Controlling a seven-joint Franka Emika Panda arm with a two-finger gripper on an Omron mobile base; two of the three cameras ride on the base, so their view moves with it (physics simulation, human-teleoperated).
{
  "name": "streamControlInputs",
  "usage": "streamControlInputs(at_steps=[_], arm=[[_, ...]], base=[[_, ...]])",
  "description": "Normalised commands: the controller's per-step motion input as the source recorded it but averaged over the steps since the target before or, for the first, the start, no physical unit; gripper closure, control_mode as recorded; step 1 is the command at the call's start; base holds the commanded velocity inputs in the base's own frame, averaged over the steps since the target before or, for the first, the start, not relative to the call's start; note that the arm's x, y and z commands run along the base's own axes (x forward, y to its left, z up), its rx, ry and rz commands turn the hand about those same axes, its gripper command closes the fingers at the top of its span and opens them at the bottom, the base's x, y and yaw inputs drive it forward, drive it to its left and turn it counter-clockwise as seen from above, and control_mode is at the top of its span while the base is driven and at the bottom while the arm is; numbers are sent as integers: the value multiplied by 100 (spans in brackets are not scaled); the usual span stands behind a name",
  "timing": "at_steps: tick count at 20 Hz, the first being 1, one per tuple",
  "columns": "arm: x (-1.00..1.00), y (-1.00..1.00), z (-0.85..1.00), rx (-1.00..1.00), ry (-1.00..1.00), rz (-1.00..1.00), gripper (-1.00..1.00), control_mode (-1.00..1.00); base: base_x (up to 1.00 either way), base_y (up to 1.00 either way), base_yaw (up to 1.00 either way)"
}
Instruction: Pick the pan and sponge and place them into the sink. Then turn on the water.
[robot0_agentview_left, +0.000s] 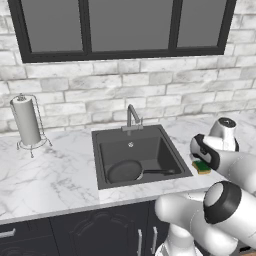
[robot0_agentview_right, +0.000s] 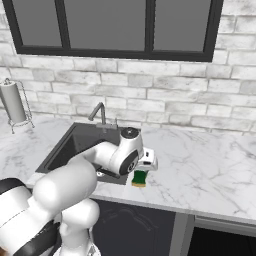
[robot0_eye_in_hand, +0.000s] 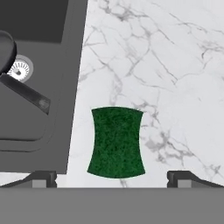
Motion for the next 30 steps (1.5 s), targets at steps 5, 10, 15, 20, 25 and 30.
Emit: streamControlInputs(at_steps=[5, 10, 15, 20, 25, 30], arm=[[9, -2, -12, 0, 0, 0, -100, -100], [2, -6, -11, 0, 0, 0, -100, -100], [4, -1, -14, 0, 0, 0, -100, -100], [9, 0, -19, 0, 0, 0, -100, -100], [12, -1, -15, 0, 0, 0, -100, -100], [15, 0, -12, 0, 0, 0, -100, -100]], base=[[0, 0, 0], [0, 0, 0], [0, 0, 0], [0, 0, 0], [0, 0, 0], [0, 0, 0]])
